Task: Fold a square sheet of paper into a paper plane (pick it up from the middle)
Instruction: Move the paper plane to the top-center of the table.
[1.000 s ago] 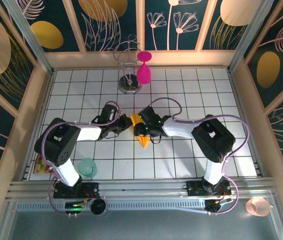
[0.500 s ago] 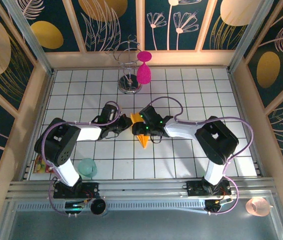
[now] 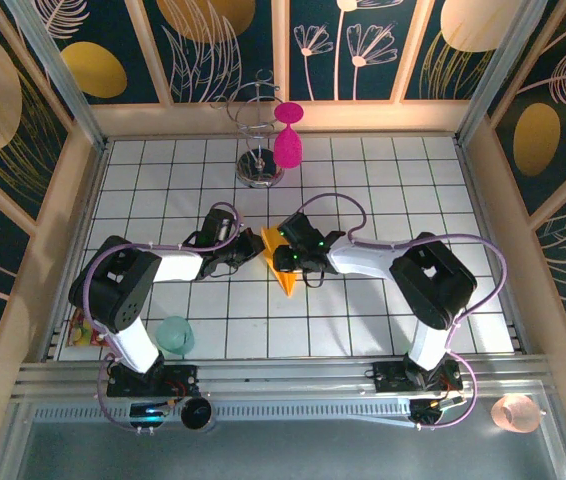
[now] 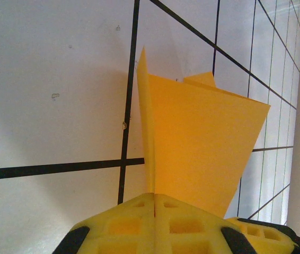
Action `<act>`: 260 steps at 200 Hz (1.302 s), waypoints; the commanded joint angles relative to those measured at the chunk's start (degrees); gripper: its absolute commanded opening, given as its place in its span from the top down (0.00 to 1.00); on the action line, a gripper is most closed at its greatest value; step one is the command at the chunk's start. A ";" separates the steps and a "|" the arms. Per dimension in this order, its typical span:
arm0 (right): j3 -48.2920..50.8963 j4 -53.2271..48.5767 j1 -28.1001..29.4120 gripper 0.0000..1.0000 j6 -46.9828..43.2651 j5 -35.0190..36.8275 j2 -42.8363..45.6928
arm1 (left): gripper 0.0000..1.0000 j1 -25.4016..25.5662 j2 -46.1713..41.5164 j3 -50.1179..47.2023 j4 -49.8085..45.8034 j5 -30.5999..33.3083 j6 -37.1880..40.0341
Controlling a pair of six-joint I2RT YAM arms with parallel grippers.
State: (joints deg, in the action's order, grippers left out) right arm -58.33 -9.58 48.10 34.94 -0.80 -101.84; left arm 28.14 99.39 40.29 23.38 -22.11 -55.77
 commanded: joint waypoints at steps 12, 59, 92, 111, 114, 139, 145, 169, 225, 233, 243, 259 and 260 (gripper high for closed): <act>-2.26 -3.17 1.03 0.62 0.73 3.17 -2.23 | 0.95 0.20 -0.40 0.48 0.13 -0.56 0.75; -3.20 -4.37 1.39 0.65 1.17 3.62 -3.42 | 0.89 0.20 -0.83 0.32 -0.41 -0.11 0.92; -3.88 -5.46 1.39 0.77 1.36 5.45 -2.66 | 0.77 0.24 -3.81 0.31 -2.95 3.34 1.82; -4.48 -6.77 1.30 0.85 1.60 7.58 -2.34 | 0.62 0.16 -6.16 0.29 -6.19 7.96 2.93; -4.59 -7.04 1.23 0.86 1.62 7.97 -2.39 | 0.61 0.16 -6.56 0.27 -6.71 8.67 3.14; -5.38 -9.29 1.13 0.92 2.06 10.61 -2.20 | 0.49 0.07 -9.42 0.15 -10.35 14.11 4.56; -5.55 -9.72 0.96 0.95 2.06 11.02 -2.09 | 0.46 -0.01 -10.01 -0.01 -10.97 15.14 4.72; -5.66 -11.06 0.44 0.99 2.73 12.23 -1.86 | 0.32 -0.52 -11.89 -0.86 -12.11 18.21 5.12; -4.97 -9.61 -8.08 1.00 -3.86 12.81 2.33 | 0.09 -1.51 -15.18 -2.10 -15.05 23.67 7.22; -4.87 -8.19 -10.83 1.00 -6.11 10.82 2.50 | 0.08 -1.69 -15.43 -2.20 -15.31 24.08 7.49; -5.19 -6.83 -14.24 1.00 -9.05 7.81 2.10 | 0.05 -1.69 -15.63 -2.19 -15.37 24.44 7.76; -7.33 -6.13 -18.32 1.00 -13.92 4.87 0.07 | 0.03 -1.76 -15.72 -2.04 -15.57 24.69 8.10; -7.55 -6.18 -18.62 0.99 -14.06 4.68 -0.11 | 0.03 -1.77 -15.72 -2.05 -15.56 24.72 8.12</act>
State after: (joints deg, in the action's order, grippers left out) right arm -63.05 -17.67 35.05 29.61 7.81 -101.34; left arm 26.74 84.99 38.72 9.58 0.38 -49.08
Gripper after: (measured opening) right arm 0.050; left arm 0.959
